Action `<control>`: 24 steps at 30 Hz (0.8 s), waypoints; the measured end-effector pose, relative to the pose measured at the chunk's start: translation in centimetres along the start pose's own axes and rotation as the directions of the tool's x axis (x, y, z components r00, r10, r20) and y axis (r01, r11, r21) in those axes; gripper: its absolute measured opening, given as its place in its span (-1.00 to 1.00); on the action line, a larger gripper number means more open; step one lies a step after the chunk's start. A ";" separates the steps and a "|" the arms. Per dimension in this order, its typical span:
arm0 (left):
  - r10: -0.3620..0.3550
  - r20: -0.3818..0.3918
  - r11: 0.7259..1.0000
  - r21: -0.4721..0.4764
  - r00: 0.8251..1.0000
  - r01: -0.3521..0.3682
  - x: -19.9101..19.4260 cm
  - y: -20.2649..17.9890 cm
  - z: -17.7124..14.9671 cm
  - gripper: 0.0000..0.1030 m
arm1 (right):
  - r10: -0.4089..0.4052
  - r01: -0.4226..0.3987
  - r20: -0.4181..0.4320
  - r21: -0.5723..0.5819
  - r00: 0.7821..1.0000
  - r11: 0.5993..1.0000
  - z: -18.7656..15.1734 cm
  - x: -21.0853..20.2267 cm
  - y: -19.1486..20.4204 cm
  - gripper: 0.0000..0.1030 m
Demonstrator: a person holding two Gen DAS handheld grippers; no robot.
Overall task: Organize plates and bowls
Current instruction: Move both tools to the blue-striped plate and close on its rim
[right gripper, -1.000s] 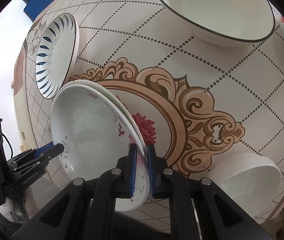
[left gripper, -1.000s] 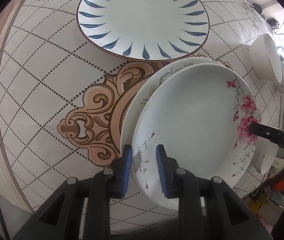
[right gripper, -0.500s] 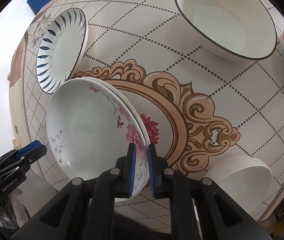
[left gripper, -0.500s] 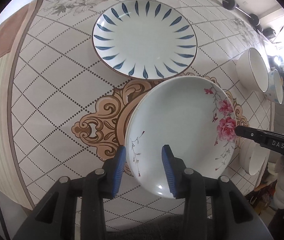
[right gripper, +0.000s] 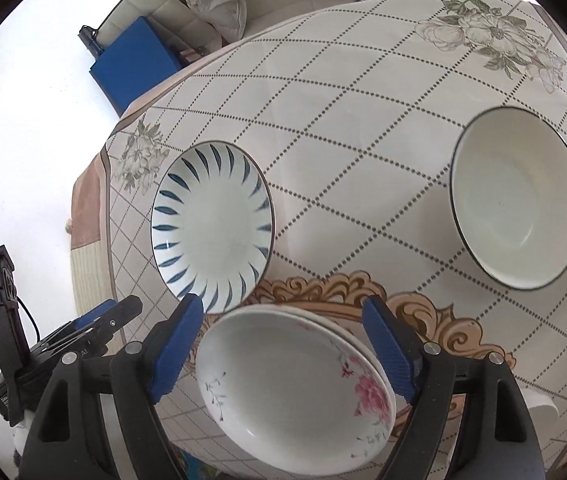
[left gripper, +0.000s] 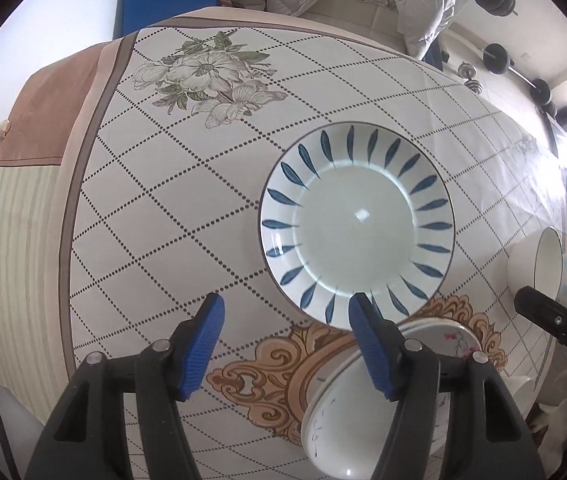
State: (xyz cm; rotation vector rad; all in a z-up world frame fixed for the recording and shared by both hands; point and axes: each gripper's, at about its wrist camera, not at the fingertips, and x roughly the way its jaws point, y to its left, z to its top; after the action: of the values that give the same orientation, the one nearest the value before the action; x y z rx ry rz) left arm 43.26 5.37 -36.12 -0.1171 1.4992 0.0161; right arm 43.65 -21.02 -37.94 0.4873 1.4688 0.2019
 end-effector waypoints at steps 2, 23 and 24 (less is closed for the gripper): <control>0.000 -0.015 1.000 -0.013 1.000 0.000 0.8 0.4 1.4 0.22 | -0.013 0.013 -0.008 0.003 1.000 1.000 1.3 1.1 0.6 0.63; 0.038 -0.110 0.999 0.041 0.993 -0.034 6.7 0.6 6.6 0.22 | -0.074 0.076 -0.182 0.008 0.981 0.997 6.7 9.8 2.2 0.63; 0.037 -0.115 0.999 0.043 0.993 -0.032 6.9 0.4 6.7 0.22 | -0.073 0.076 -0.184 0.008 0.980 0.997 6.7 10.0 2.3 0.63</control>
State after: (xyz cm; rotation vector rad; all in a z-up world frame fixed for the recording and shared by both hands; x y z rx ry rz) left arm 50.43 5.96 -42.55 -0.0599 1.6167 0.0060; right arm 51.64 -16.12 -45.75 0.4333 1.6673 0.1808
